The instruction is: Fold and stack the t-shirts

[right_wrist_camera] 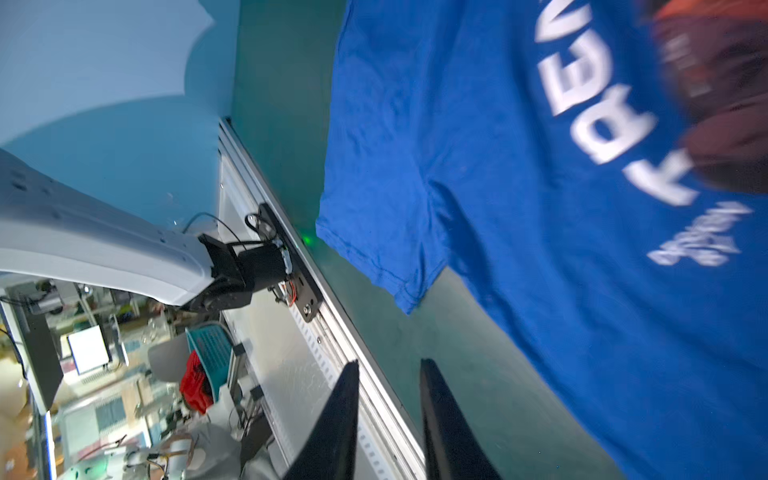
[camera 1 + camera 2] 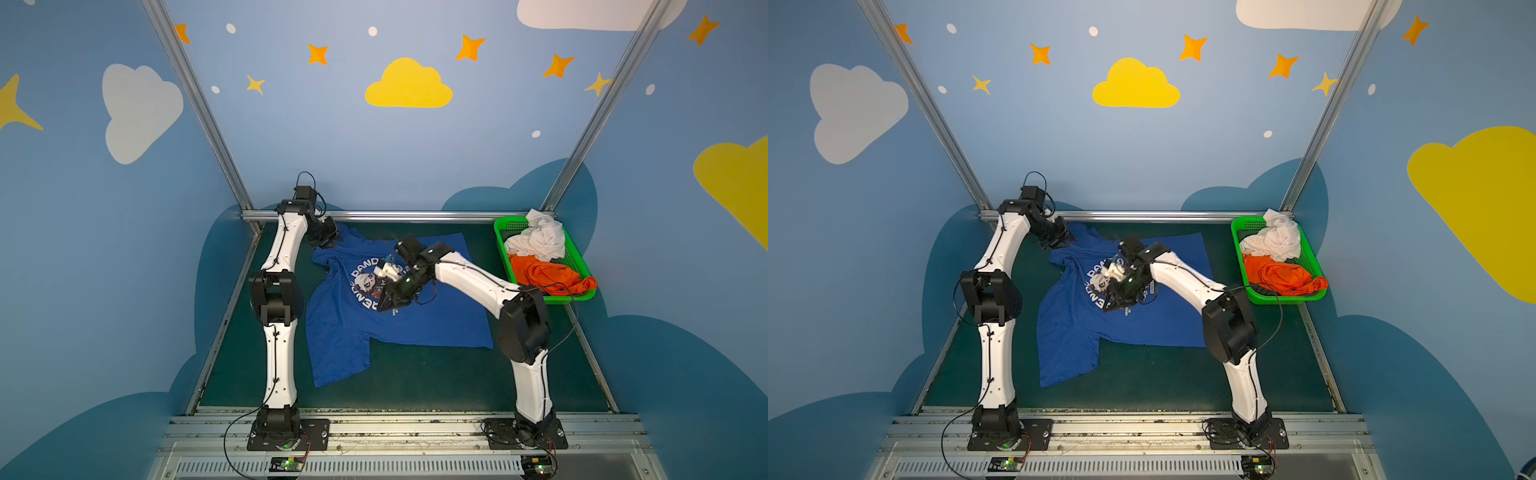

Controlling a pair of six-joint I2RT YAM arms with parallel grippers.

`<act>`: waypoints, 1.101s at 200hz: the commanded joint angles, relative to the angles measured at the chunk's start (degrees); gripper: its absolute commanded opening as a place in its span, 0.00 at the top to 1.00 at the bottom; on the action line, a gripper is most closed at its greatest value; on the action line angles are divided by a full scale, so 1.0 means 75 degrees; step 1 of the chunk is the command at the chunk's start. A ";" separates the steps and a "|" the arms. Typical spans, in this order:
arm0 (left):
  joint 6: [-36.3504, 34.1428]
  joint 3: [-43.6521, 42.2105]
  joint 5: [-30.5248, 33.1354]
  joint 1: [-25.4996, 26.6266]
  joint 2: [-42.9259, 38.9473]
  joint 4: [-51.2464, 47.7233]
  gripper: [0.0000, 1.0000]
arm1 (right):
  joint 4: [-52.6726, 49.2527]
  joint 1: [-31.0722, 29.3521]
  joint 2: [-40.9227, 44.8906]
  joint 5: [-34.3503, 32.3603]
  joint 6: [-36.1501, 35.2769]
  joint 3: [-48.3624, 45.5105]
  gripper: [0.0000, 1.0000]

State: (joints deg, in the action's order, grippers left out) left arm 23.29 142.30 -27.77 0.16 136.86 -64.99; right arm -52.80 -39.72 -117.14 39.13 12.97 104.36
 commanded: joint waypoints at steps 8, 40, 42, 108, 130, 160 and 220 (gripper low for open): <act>-0.0186 0.0058 0.0932 -0.0042 0.0153 -0.0498 0.67 | -0.0017 0.0881 -0.0016 -0.0409 -0.0308 -0.0081 0.70; 0.0003 0.0228 0.1772 -0.0057 0.0608 -0.0961 0.77 | 0.0055 0.1947 -0.0759 -0.0973 -0.0388 0.0546 0.72; 0.0010 0.0227 0.1822 -0.0051 0.0622 -0.1016 0.78 | 0.0046 0.2007 -0.0842 -0.1022 -0.0372 0.0617 0.73; 0.0438 -0.3598 0.2723 -0.0072 -0.0564 0.0185 0.92 | -0.0015 0.3319 -0.3634 -0.1492 0.0268 0.3966 0.99; 0.0667 -0.4474 0.2744 -0.0170 -0.0712 0.0625 0.93 | 0.0128 0.3480 -0.4194 -0.1976 0.0631 0.4573 1.00; 0.1116 -0.4992 0.3192 -0.0432 -0.0595 0.0441 0.95 | 0.0002 0.3659 -0.4468 -0.2964 0.1216 0.4625 1.00; 0.1583 -0.6159 0.3383 -0.1121 -0.1141 0.0950 0.95 | -0.0703 0.3842 -0.4239 -0.4423 0.1356 0.3800 1.00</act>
State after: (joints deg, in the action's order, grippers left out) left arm 33.36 98.67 -6.76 -6.02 126.58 -57.28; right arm -53.69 -11.75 -149.91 13.93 21.98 137.21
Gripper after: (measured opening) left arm 0.050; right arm 0.055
